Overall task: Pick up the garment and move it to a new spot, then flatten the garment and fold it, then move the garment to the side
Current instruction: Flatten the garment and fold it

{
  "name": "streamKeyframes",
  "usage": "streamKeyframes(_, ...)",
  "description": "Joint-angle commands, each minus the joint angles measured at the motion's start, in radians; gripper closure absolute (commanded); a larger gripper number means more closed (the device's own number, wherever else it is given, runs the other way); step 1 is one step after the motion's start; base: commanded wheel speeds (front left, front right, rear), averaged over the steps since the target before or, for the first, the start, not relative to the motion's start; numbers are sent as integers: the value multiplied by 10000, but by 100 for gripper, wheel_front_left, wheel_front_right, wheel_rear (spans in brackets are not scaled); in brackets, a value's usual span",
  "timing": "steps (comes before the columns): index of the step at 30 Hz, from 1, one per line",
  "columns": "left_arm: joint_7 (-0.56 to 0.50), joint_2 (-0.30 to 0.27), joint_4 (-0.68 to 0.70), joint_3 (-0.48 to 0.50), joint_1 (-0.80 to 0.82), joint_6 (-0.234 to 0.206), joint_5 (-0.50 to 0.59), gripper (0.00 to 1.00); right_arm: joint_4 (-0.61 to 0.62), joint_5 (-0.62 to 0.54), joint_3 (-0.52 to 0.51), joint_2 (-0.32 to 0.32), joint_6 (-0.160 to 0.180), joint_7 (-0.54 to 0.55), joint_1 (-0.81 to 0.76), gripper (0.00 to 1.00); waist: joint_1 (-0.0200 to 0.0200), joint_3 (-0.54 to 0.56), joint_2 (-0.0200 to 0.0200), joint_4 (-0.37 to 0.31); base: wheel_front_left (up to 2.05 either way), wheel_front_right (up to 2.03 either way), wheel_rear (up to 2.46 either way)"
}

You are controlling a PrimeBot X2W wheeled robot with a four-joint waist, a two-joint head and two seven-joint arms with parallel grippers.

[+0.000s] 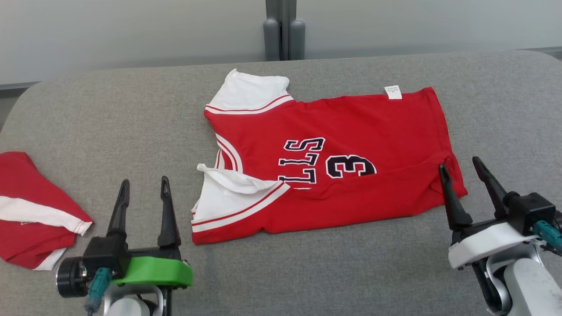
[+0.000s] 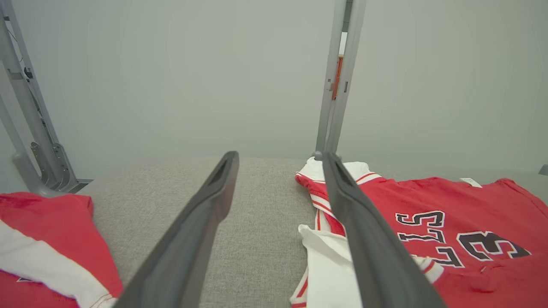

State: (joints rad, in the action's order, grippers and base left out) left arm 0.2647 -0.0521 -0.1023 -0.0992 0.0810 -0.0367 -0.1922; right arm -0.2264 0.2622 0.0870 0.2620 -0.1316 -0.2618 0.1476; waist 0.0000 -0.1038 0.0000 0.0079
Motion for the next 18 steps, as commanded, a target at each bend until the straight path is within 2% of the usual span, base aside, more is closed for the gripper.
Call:
streamKeyframes(1, -9, -12, -100, -89, -198, 15, 82, 0, 117, -187, -73, -96, 18, -41, -160, 0, 0, -41, 0, -50, 0, 0, 0)
streamKeyframes(9, -11, 6, -643, -329, -31, -160, -221, 0, 486, -658, -485, -590, 18, -43, -344, 0, 0, -254, 0, -245, 0, 0, 0)
streamKeyframes(16, -6, 1, -2601, -718, 274, -205, 89, 0, 553, -677, -526, -642, 18, -44, -234, 0, 0, -297, 0, -506, 0, 0, 0)
streamKeyframes(18, -7, 4, -3127, -891, 316, -93, 68, 0, 528, -695, -588, -617, 18, -44, -247, 0, 0, -325, 0, -566, 0, 0, 0)
